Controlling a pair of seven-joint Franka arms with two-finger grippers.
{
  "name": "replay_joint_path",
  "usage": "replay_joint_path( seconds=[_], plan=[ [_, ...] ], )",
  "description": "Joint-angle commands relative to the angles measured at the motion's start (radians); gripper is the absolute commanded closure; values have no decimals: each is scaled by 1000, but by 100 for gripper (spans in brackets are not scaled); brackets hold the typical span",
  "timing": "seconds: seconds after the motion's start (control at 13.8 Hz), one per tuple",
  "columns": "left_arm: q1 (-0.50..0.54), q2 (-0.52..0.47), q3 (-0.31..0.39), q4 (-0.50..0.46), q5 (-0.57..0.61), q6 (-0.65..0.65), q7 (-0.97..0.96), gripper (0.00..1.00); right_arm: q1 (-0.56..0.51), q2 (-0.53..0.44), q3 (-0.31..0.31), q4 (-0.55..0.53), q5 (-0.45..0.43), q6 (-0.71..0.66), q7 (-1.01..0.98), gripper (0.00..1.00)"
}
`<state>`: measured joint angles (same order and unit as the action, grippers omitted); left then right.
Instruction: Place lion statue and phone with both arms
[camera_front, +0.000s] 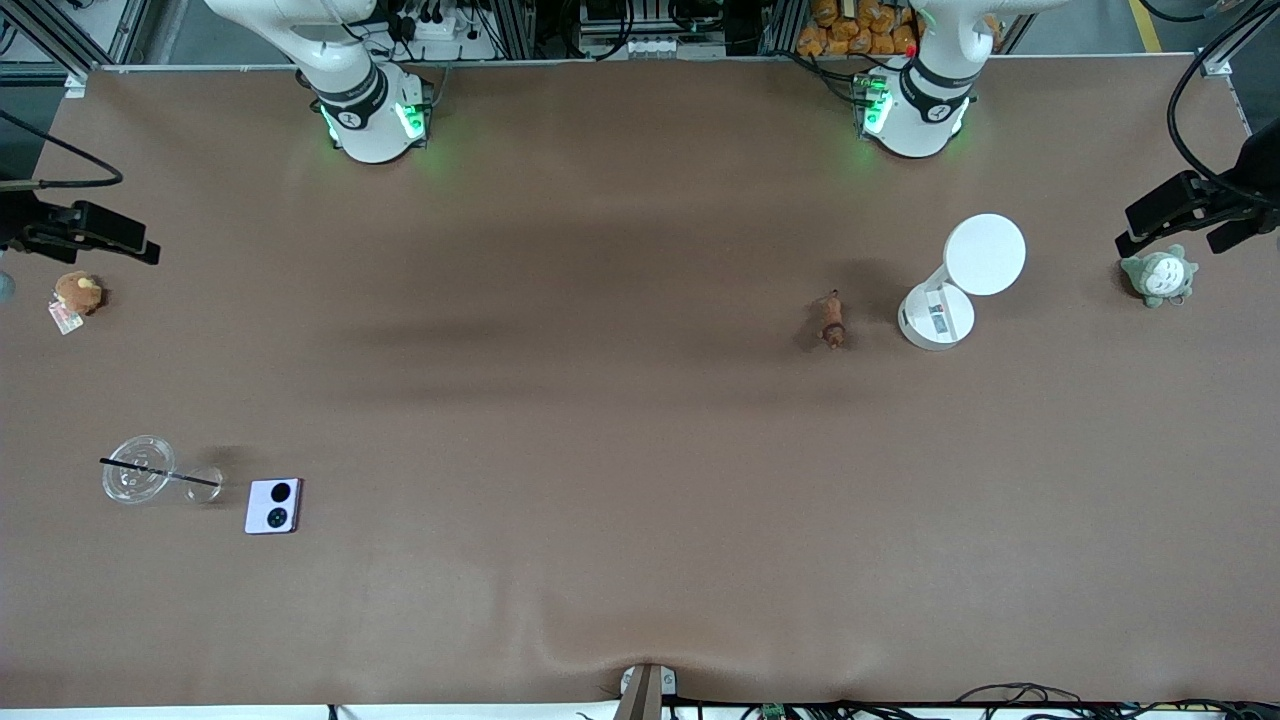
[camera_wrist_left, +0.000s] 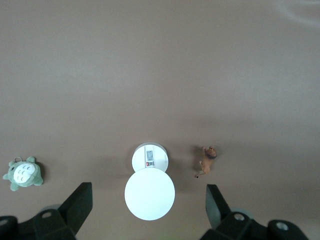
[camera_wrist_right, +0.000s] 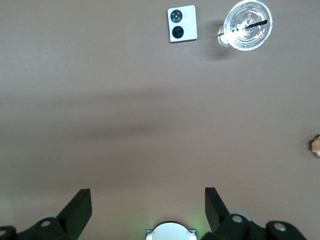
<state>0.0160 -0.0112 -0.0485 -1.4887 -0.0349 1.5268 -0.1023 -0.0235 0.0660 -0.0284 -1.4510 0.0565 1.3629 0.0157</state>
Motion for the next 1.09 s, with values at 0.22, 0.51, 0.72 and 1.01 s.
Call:
replay_joint_path(
  seconds=[0.22, 0.51, 0.72, 1.01],
  plan=[
    [-4, -10, -10, -4, 23, -1, 1, 0, -1, -31, 16, -5, -33, 19, 32, 0],
    [-5, -10, -10, -4, 17, -1, -4, 0, -3, -71, 15, -54, -33, 61, 23, 0],
    [-4, -10, -10, -5, 13, -2, -4, 0, -4, -71, 16, -54, -33, 64, 23, 0],
    [-1, -10, -10, -5, 12, -2, -4, 0, -6, -69, 15, -55, -33, 58, 20, 0]
  ],
)
